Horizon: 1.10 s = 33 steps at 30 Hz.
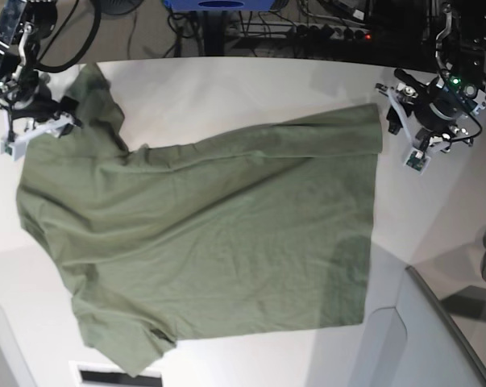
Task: Layout the t-shirt on the table in an organized manner, then fold the t-shirt properly
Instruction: 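Pull the hem corner away from the right gripper to flatten the shirt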
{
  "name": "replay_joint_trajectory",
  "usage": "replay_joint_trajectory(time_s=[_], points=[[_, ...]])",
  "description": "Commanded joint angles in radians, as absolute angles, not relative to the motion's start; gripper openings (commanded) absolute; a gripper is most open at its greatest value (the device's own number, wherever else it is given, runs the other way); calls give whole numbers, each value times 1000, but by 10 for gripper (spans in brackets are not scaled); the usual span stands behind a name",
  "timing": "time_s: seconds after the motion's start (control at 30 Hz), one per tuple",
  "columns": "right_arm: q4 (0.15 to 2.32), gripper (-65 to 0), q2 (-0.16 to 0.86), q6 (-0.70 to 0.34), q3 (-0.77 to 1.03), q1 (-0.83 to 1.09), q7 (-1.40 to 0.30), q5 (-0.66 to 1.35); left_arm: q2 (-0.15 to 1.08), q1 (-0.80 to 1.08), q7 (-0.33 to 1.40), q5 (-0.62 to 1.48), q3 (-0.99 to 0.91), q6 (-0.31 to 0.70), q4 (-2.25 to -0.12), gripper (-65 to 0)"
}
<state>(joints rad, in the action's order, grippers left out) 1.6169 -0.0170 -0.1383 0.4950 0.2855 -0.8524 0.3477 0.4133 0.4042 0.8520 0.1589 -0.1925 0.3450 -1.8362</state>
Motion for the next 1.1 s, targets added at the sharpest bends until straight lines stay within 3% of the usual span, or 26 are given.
replay_joint_trajectory(time_s=[0.0,0.03,0.13,0.17,0.37,0.53,0.73,0.87,1.07], points=[[1616,-386,-10,-142,498,277,-842,358,403,375,834,176,-174,349,-1845,-385],[1604,-434,-2,-142,498,275,-842,358,383,357,834,168,-147,349,-1830,-425],[1552,-609,12,-142,496,263,-848,358,334,308,834,107,-56,344,-1761,-650],[1534,-650,13,-142,498,262,-848,358,318,300,834,79,-44,344,-1741,-650],[1408,-648,53,-140,501,245,-842,358,265,309,708,-67,-36,344,-1649,-650],[1314,-648,113,-140,527,225,-840,358,272,357,705,-33,-110,349,-1696,-650],[1308,-648,148,-134,628,214,-849,357,272,386,707,1,-214,349,-1748,-650],[1313,-648,150,-48,668,225,-886,357,274,378,707,5,-262,349,-1742,-650],[1388,-648,136,-42,661,246,-871,357,266,288,704,2,-272,348,-1687,-650]])
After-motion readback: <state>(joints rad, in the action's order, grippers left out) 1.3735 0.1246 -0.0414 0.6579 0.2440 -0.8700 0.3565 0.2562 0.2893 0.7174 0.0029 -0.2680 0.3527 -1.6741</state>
